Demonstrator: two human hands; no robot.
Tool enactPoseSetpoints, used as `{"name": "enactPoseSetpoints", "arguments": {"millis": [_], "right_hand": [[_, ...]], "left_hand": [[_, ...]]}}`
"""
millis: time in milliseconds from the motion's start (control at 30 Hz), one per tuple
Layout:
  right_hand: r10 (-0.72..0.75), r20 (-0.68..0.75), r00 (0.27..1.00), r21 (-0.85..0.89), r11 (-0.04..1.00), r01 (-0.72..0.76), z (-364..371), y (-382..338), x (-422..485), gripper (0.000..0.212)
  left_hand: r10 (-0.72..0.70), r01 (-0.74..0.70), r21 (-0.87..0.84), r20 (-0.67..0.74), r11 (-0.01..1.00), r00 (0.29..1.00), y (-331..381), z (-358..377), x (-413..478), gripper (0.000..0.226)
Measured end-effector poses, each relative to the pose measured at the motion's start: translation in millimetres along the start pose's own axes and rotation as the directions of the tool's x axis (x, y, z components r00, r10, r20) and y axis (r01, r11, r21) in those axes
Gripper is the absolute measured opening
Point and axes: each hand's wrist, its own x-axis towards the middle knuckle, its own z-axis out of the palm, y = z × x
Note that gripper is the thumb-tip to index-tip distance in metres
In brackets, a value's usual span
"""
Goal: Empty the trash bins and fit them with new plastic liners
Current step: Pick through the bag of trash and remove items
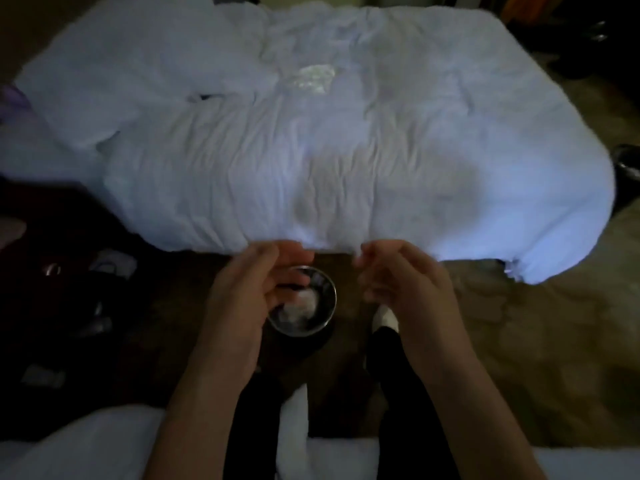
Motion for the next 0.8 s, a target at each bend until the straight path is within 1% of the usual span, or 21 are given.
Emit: {"name": "enactPoseSetpoints", "arguments": {"millis": [100,133,200,267,333,400,467,533,633,700,800], "right_hand": [[-0.101,0.054,0.993,0.004,0.995,0.101,-31,60,-79,0.019],[-0.12,0.066,0.991,0.009,0.993,0.12,-41,74,-107,0.018],[-0.116,0.093,0.989,0.017,0.993,0.115,-56,86,-155,0.017],[-0.094,0.086,0.992,0.009,0.996,0.093,-63,72,-185,0.016],[-0.105,0.044,0.994,-0.05,0.993,0.107,-64,48,-202,0.015],[-0.185,0.033,0.982,-0.052,0.981,0.186,-65,21,-204,0.016],[-0.271,0.065,0.96,0.008,0.962,0.271,-68,4,-199,0.018],[-0.286,0.084,0.954,0.048,0.958,0.283,-70,1,-192,0.019],[-0.222,0.108,0.969,0.006,0.975,0.222,-67,15,-188,0.018],[-0.159,0.115,0.981,-0.017,0.987,0.162,-62,22,-178,0.017],[-0.084,0.078,0.993,-0.05,0.995,0.088,-54,27,-143,0.016]], "left_hand": [[0.188,-0.187,-0.097,-0.002,0.978,0.982,-66,-30,-77,0.026],[0.222,-0.22,-0.116,0.002,0.969,0.975,-82,-38,-102,0.025],[0.209,-0.207,-0.145,-0.002,0.967,0.978,-102,-45,-148,0.025],[0.153,-0.154,-0.118,-0.016,0.981,0.988,-96,-40,-175,0.025],[0.133,-0.134,-0.067,-0.016,0.989,0.991,-75,-33,-189,0.024],[0.205,-0.202,-0.089,0.018,0.975,0.979,-49,-28,-192,0.024],[0.302,-0.294,-0.115,0.061,0.949,0.951,-34,-27,-187,0.022],[0.329,-0.322,-0.084,0.088,0.943,0.94,-31,-28,-181,0.021],[0.255,-0.256,-0.001,0.069,0.967,0.964,-42,-37,-178,0.021],[0.192,-0.192,0.004,0.04,0.981,0.981,-47,-50,-166,0.021],[0.105,-0.105,-0.009,-0.008,0.994,0.994,-49,-67,-125,0.021]]}}
